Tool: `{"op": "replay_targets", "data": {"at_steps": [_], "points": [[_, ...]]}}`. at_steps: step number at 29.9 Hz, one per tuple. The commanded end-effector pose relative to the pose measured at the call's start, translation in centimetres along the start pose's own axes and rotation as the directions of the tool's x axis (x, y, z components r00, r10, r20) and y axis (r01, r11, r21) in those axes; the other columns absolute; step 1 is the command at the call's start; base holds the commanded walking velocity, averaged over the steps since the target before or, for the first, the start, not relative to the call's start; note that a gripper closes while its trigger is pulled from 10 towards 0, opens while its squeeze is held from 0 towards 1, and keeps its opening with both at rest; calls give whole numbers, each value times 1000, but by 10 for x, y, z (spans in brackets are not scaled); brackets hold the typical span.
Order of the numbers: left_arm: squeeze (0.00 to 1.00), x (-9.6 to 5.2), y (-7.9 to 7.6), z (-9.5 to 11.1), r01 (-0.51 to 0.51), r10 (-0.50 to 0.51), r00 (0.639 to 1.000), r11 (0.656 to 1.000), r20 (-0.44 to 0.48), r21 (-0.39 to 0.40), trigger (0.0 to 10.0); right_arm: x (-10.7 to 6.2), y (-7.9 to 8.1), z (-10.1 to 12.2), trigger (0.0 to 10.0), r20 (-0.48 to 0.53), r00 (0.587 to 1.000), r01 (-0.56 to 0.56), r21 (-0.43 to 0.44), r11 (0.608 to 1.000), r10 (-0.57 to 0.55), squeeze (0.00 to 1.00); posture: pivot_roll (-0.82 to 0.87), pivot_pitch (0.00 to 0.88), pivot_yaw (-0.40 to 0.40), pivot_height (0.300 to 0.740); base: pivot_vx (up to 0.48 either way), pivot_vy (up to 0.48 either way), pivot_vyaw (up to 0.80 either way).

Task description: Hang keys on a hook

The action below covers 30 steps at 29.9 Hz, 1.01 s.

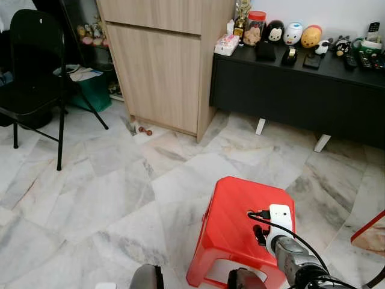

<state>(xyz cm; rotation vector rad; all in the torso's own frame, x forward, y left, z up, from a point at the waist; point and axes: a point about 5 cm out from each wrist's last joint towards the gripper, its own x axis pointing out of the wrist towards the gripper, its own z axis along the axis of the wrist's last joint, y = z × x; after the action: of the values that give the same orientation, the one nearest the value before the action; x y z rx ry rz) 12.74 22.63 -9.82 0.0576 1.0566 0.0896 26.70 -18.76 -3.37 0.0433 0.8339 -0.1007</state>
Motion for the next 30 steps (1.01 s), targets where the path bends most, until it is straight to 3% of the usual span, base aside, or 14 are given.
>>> {"op": "replay_targets", "data": {"at_steps": [1, 5, 12, 23, 30], "points": [[0, -3, 6, -9, -2, 3, 1000, 1000, -20, 15, 10000, 0, 1, -7, 10000, -22, 1000, -16, 8, 1000, 16, 0, 92, 85, -26, 613, 0, 0, 0], [0, -4, 9, -13, -12, 12, 1000, 1000, -18, 24, 10000, -1, 8, -10, 10000, -20, 998, -62, 2, 998, 62, 0, 102, 116, -22, 613, 0, 0, 0], [0, -7, 12, -21, -22, 22, 1000, 999, -17, 31, 10000, -1, 16, -7, 10000, 0, 995, -99, -104, 990, 99, 0, 111, 149, -21, 613, 0, 0, 0], [0, -9, 9, -26, -15, 15, 1000, 1000, -5, 22, 10000, 0, 0, 34, 10000, 128, 991, -30, -101, 994, 43, 0, 110, 175, -36, 613, 0, 0, 0], [0, -9, 6, -24, -6, 6, 1000, 1000, 7, 18, 10000, 0, -3, 31, 10000, 102, 994, -37, -124, 992, 50, 0, 109, 181, -39, 613, 0, 0, 0]]}}
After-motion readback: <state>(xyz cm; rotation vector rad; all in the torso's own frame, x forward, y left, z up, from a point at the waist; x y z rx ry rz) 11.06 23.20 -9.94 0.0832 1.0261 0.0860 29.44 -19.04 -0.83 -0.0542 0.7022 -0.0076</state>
